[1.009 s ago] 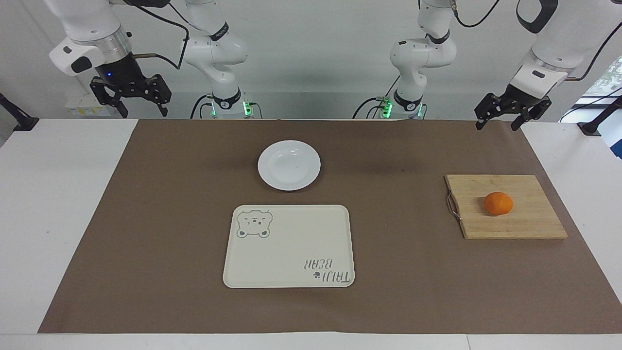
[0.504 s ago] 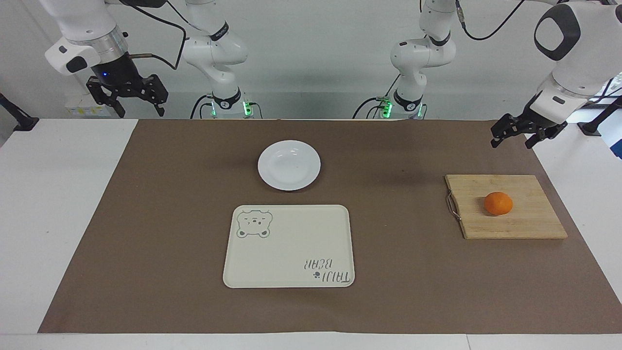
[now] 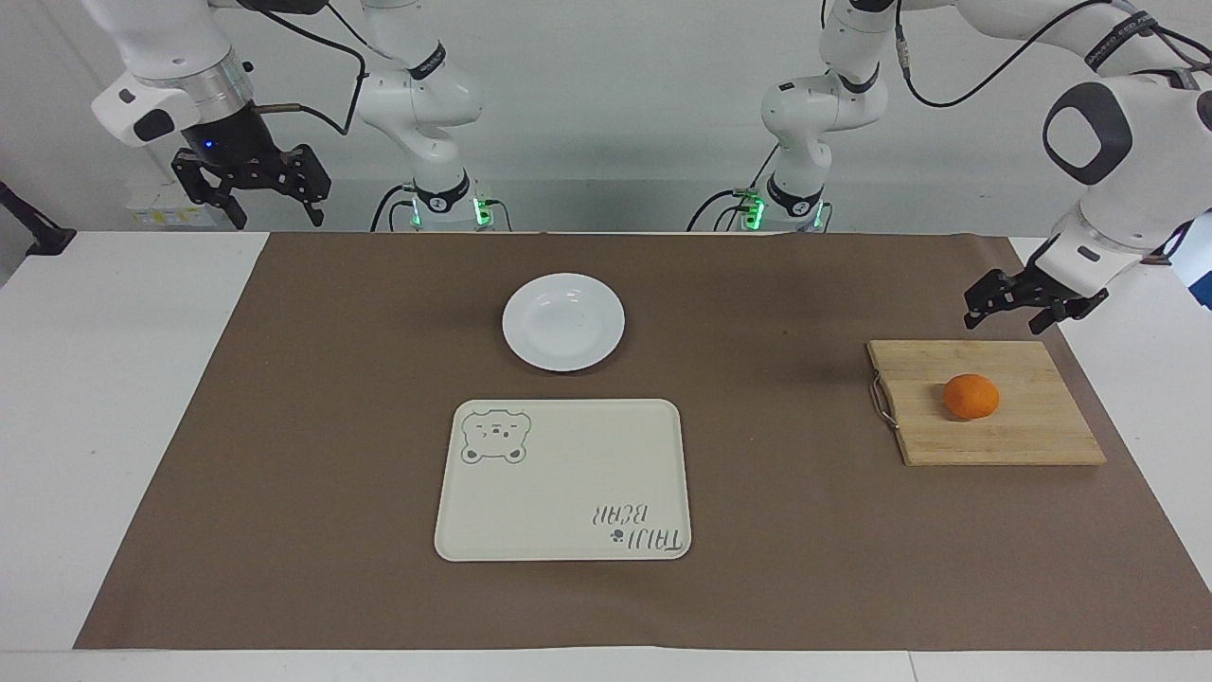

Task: Place orange and plate with both arms
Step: 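Close the left gripper around the orange on the wooden board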

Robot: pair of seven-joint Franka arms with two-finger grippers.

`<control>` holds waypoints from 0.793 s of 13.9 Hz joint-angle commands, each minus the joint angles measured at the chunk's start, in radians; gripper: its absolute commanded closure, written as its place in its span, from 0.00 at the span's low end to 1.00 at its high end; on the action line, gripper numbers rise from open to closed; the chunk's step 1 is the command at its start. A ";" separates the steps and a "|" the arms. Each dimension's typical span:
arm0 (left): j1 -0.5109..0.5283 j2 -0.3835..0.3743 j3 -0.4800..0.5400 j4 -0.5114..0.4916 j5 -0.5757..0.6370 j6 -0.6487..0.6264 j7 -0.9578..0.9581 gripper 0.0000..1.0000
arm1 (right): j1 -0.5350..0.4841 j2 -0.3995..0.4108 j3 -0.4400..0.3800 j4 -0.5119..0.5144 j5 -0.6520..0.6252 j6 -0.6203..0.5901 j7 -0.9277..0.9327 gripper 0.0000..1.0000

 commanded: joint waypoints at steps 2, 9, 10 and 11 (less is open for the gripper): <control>0.063 0.041 -0.006 -0.096 -0.009 0.128 0.049 0.00 | -0.007 -0.023 0.005 -0.024 0.000 0.009 0.009 0.00; 0.066 0.119 -0.006 -0.236 -0.010 0.360 0.020 0.00 | -0.007 -0.023 0.005 -0.024 0.000 0.009 0.009 0.00; 0.068 0.125 -0.006 -0.251 -0.010 0.380 0.019 0.00 | -0.007 -0.023 0.005 -0.024 0.000 0.009 0.009 0.00; 0.068 0.135 -0.006 -0.266 -0.010 0.407 0.019 0.00 | -0.007 -0.023 0.005 -0.024 0.000 0.009 0.009 0.00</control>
